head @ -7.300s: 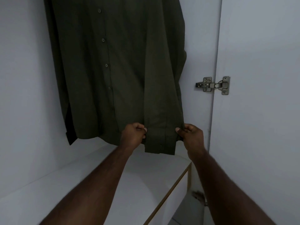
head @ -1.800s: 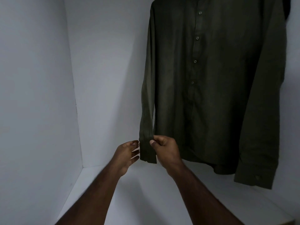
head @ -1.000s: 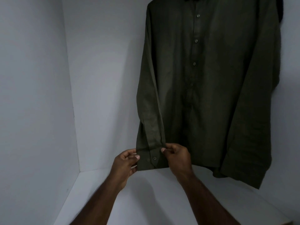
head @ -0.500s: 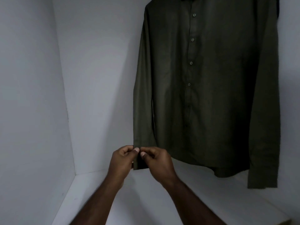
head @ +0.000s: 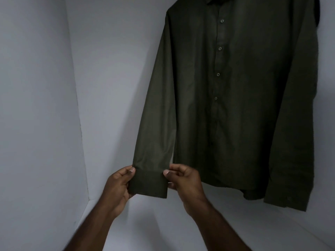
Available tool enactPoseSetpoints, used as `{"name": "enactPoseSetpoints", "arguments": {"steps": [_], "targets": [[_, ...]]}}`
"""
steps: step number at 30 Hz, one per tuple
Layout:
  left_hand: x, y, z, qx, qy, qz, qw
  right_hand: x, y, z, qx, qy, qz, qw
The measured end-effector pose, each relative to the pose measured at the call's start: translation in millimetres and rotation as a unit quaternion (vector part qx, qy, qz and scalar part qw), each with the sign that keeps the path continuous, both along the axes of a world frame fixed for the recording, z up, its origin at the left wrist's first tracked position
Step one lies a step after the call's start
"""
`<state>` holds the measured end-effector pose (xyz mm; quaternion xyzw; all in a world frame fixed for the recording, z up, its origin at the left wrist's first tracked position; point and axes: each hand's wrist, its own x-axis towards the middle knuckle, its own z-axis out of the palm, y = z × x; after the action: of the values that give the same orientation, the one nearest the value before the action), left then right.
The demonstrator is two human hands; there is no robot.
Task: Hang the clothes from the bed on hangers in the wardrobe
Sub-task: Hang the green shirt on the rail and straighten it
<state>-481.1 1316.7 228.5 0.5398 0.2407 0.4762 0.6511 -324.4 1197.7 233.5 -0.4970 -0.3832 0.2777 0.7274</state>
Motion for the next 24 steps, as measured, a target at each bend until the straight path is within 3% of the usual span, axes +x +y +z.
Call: {"name": "enactPoseSetpoints", "arguments": {"steps": [6, 14, 24], "targets": [[-1, 8, -9, -0.011, -0.003, -0.013, 1.000, -37, -16, -4, 0.003, -0.173, -0.040, 0.984], [19, 15, -25, -0.004, 0.040, -0.021, 0.999, -49, -19, -12, -0.008, -0.320, -0.126, 0.939], [78, -1, -28, 0.009, 0.068, -0.052, 0.996, 36, -32, -25, -0.023, -0.138, -0.208, 0.968]]}}
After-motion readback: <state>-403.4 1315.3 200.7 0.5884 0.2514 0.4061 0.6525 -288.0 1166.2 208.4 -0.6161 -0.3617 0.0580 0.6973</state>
